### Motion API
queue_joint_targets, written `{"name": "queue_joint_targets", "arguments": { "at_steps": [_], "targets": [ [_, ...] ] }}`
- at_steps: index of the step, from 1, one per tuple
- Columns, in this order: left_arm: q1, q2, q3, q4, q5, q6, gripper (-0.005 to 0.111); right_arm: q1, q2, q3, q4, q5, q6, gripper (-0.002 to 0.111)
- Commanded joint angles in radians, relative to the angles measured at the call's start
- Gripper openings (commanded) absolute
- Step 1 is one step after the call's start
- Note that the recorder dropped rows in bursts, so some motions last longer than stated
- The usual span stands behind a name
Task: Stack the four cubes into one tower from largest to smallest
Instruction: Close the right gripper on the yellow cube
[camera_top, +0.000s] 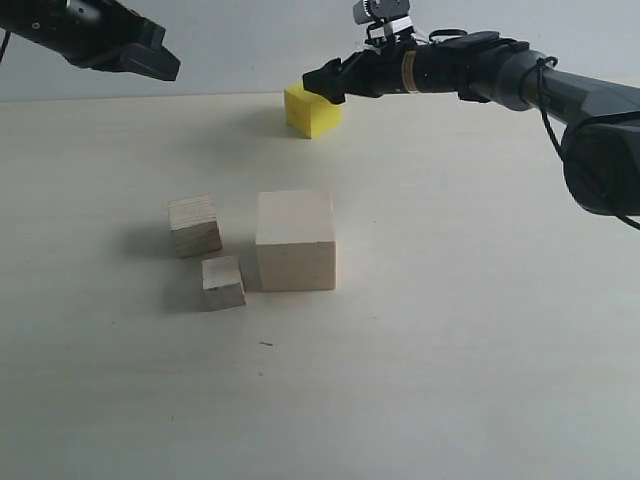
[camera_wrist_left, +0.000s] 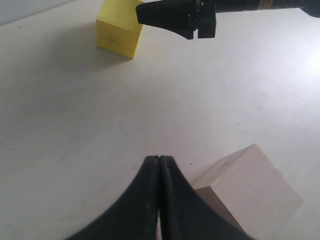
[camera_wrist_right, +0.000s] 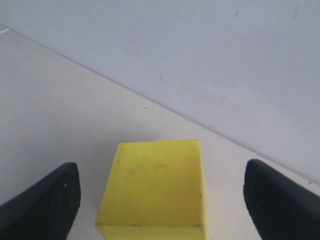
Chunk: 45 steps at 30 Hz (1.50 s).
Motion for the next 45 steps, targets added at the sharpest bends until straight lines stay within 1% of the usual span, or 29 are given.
{"name": "queue_joint_targets", "arguments": {
  "at_steps": [1,15,21,30,34,36,38,42,45],
  "targets": [
    [-0.005,-0.009,0.003,-0.006,0.002,0.005,0.0,0.01,0.016,0.001,0.0,0.006,-0.009,0.082],
    [-0.01,-0.009,0.003,-0.007,0.002,0.005,0.0,0.01,0.029,0.001,0.0,0.017,-0.009,0.082],
    [-0.024,-0.009,0.003,-0.007,0.002,0.008,0.0,0.027,0.031,0.001,0.0,0.051,-0.009,0.082],
    [-0.024,-0.009,0.003,-0.007,0.004,0.008,0.0,0.039,0.047,0.001,0.0,0.056,0.0,0.082],
    [-0.024,-0.009,0.003,-0.007,0.004,0.008,0.0,0.039,0.055,0.001,0.0,0.058,0.0,0.08],
    [-0.024,-0.009,0.003,-0.007,0.004,0.008,0.0,0.039,0.061,0.001,0.0,0.058,0.0,0.078],
    [-0.024,-0.009,0.003,-0.007,0.004,0.008,0.0,0.039,0.066,0.001,0.0,0.06,0.002,0.073],
    [-0.024,-0.009,0.003,-0.007,0.004,0.008,0.0,0.039,0.068,0.001,0.0,0.06,0.016,0.052],
    [-0.024,-0.009,0.003,-0.007,0.004,0.008,0.0,0.039,0.066,0.001,0.0,0.062,0.034,0.04]
  ]
}}
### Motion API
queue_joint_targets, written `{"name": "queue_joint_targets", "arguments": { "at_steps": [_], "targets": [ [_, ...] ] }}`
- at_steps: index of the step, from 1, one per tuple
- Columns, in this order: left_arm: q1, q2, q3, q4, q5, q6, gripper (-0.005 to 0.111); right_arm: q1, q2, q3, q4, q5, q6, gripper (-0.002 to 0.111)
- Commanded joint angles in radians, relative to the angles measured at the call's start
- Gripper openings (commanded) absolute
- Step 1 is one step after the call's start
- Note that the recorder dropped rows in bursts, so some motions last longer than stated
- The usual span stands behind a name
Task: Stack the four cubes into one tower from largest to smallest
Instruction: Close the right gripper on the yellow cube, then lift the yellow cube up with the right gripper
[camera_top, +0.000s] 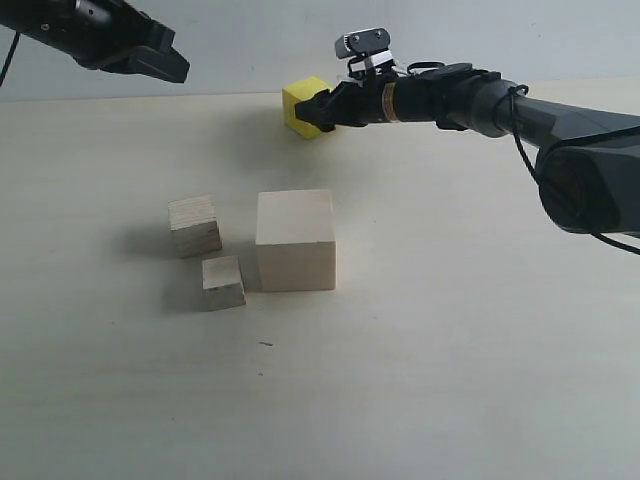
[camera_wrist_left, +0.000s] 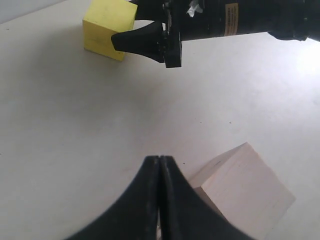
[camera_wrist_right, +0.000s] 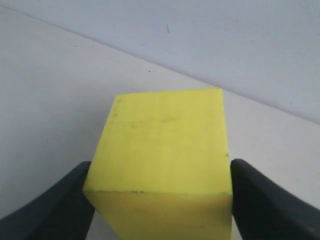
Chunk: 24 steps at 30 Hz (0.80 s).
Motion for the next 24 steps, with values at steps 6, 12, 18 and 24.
{"name": "queue_joint_targets", "arguments": {
  "at_steps": [6,12,18,24],
  "targets": [
    [-0.003,-0.009,0.003,-0.004,0.006,0.004,0.0,-0.001,-0.024,0.001,-0.001,-0.003,0.07,0.02],
    [-0.003,-0.009,0.003,0.0,0.014,0.004,0.0,-0.02,-0.083,0.001,-0.001,-0.087,0.124,0.0],
    [-0.003,-0.009,0.003,0.006,0.016,0.004,0.0,-0.061,-0.141,0.001,-0.001,-0.158,0.135,0.0],
    [-0.003,-0.009,0.003,0.006,0.03,0.004,0.0,-0.136,-0.166,0.001,-0.001,-0.33,0.183,0.0]
  ]
}}
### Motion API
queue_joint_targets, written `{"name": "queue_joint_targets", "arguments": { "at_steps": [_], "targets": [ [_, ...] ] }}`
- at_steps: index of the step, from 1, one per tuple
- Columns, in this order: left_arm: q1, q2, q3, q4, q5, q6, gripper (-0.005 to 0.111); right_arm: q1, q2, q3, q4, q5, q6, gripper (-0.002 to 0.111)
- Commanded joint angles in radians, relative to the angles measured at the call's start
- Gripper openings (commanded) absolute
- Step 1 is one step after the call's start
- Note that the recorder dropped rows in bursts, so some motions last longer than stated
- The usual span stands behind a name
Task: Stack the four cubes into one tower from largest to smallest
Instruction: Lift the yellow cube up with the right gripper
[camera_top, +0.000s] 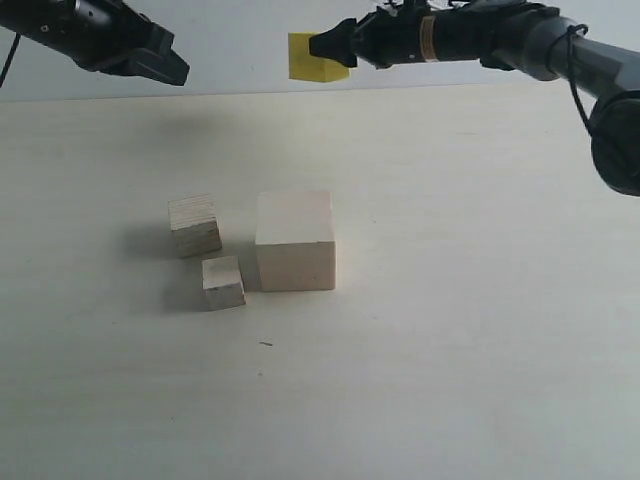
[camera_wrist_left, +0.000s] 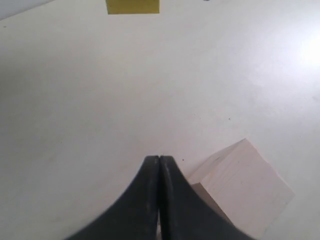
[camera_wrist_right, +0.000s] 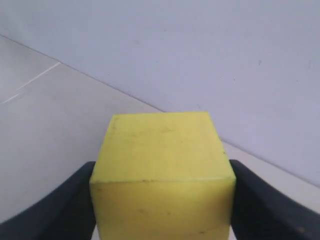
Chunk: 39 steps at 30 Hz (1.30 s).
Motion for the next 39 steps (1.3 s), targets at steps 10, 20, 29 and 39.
{"name": "queue_joint_targets", "arguments": {
  "at_steps": [10,20,29,39],
  "targets": [
    [-0.003,-0.009,0.003,-0.003,0.023,0.0,0.0,-0.117,-0.019,0.001,0.005,-0.399,-0.029,0.0],
    [-0.003,-0.009,0.003,-0.011,0.025,-0.002,0.0,-0.117,-0.026,0.001,0.005,-0.399,-0.019,0.0],
    [-0.003,-0.009,0.003,-0.011,0.024,0.0,0.0,-0.117,-0.114,0.001,0.005,-0.399,-0.019,0.0],
    [-0.003,-0.009,0.003,-0.001,0.024,0.001,0.0,-0.117,-0.187,0.122,0.005,-0.399,0.01,0.0]
  ]
}}
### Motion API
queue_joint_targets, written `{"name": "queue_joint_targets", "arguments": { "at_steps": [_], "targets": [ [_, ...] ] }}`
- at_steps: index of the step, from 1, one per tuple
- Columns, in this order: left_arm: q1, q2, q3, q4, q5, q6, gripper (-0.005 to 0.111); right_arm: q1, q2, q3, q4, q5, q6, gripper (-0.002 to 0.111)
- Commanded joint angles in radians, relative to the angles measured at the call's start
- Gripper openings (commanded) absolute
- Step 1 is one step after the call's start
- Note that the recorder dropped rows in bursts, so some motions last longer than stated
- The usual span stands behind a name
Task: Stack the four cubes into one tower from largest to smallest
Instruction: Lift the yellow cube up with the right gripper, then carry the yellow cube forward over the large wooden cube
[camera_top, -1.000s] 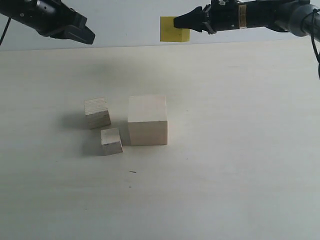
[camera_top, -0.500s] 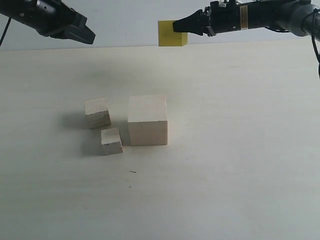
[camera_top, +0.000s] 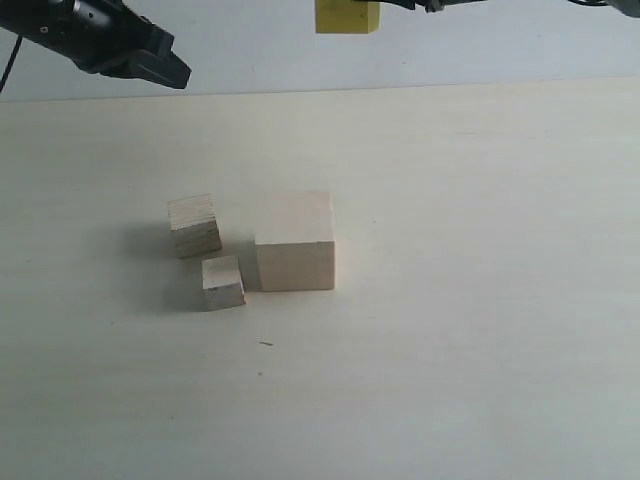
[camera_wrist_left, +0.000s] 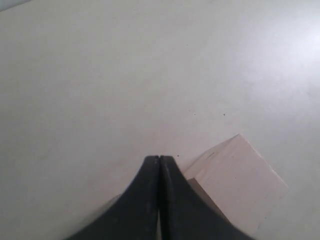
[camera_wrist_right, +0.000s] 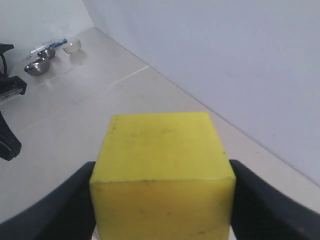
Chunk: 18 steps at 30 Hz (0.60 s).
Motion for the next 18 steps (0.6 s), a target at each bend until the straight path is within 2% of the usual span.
{"name": "queue_joint_targets", "arguments": {
  "at_steps": [1,12,18],
  "targets": [
    [-0.003,-0.009,0.003,-0.001,0.001,0.001,0.0,-0.001,-0.039,0.122,0.012,-0.001,-0.01,0.0],
    [-0.003,-0.009,0.003,-0.001,-0.005,0.006,0.0,0.022,-0.254,0.471,0.072,-0.001,-0.225,0.0],
    [-0.003,-0.009,0.003,-0.001,-0.001,0.006,0.0,0.046,-0.363,0.678,0.107,-0.001,-0.404,0.0]
  ]
}}
